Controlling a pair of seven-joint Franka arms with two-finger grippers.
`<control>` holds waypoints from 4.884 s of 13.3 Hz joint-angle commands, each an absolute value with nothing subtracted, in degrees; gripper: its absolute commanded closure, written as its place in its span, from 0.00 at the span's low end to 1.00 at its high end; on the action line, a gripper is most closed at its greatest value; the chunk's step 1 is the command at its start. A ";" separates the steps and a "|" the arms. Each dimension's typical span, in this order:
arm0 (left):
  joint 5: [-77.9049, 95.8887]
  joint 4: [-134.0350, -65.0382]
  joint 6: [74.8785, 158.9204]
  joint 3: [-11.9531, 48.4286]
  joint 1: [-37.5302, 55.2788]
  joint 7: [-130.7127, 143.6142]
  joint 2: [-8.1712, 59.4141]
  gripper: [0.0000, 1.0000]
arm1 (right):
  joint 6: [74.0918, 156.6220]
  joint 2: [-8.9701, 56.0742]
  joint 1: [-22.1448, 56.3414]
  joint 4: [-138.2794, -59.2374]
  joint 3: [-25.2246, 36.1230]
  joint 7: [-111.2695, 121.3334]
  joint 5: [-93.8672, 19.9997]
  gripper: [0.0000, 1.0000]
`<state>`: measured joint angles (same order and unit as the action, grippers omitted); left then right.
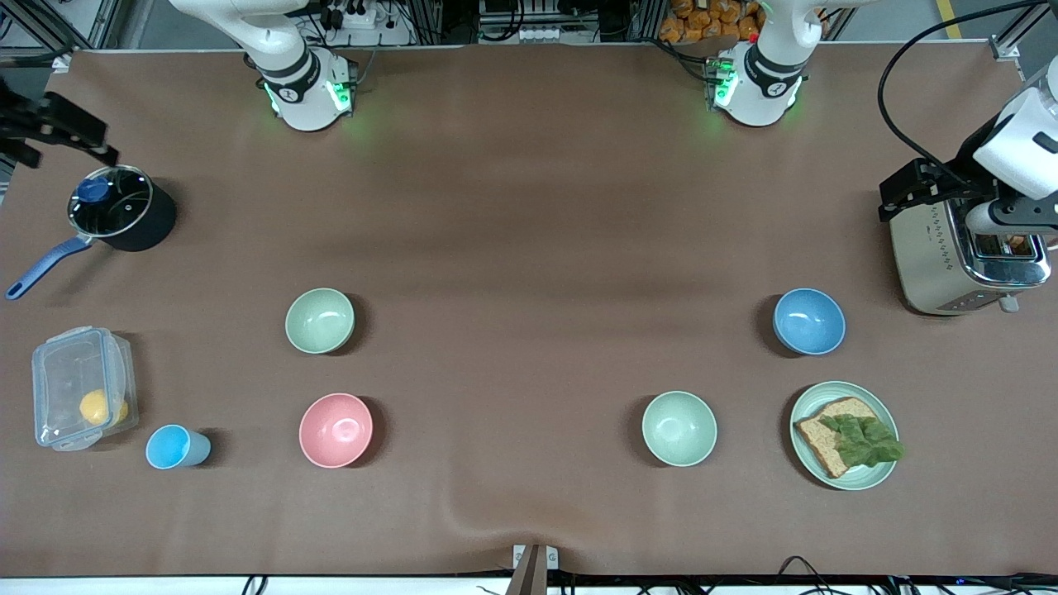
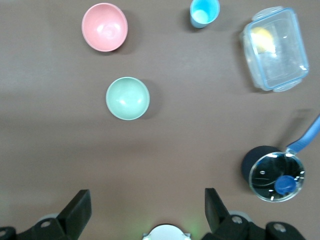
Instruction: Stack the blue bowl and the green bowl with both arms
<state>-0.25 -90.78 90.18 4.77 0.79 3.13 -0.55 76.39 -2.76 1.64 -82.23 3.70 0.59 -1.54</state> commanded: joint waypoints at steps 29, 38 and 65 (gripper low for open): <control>-9.23 -111.80 127.26 4.31 -6.94 2.90 24.87 0.10 | 110.56 38.40 3.25 -96.94 2.55 19.50 -7.38 0.00; -9.32 -111.80 128.58 4.31 -7.73 2.90 26.10 0.32 | 109.07 38.23 4.04 -96.77 2.55 18.81 -12.92 0.96; -4.04 -111.80 128.24 7.20 -8.44 2.37 23.04 1.00 | 120.39 42.35 38.67 -83.41 2.46 -34.36 -35.94 0.95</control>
<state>-5.15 -111.26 129.09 5.62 -7.83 3.06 25.50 117.90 40.58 37.97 -83.78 1.84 -33.53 -34.07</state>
